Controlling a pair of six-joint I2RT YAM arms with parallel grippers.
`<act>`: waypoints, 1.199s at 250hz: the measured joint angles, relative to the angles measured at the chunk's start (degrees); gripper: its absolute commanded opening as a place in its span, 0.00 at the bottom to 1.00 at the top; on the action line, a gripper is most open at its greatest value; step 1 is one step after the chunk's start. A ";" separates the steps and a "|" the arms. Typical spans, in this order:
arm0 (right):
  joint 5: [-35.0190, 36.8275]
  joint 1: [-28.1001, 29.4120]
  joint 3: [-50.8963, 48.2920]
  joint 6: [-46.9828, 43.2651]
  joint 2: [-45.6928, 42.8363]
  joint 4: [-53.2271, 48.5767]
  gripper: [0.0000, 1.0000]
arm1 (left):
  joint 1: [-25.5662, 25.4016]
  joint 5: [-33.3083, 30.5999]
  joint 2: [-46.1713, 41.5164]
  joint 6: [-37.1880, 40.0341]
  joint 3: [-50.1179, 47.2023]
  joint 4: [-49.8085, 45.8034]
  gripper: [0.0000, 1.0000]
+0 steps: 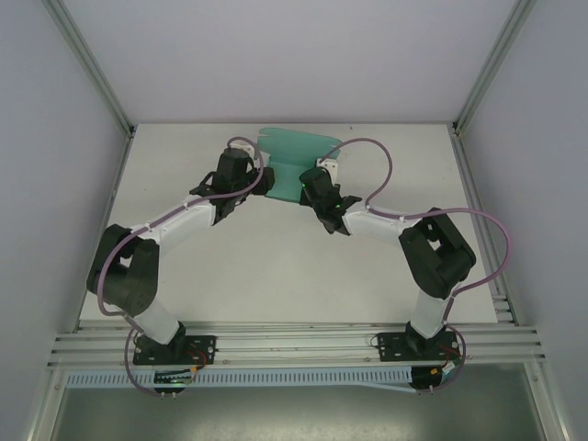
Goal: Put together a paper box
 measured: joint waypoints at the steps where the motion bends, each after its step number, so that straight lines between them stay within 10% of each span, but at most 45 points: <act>1: 0.00 0.00 0.00 0.00 0.00 -0.02 0.00 | -0.02 -0.04 0.09 0.13 0.04 0.00 0.43; 80: -1.31 0.00 0.00 -0.02 -0.79 -0.48 0.00 | -2.14 -6.03 6.69 5.49 5.03 -1.22 0.21; 99: -1.62 0.00 0.00 -0.02 -1.22 -0.48 0.00 | -2.38 -8.22 7.52 6.05 6.27 -2.03 0.00; 300: -16.28 -5.40 2.27 1.27 -1.64 -3.15 0.22 | -9.07 -29.97 7.41 8.26 12.35 -9.92 0.00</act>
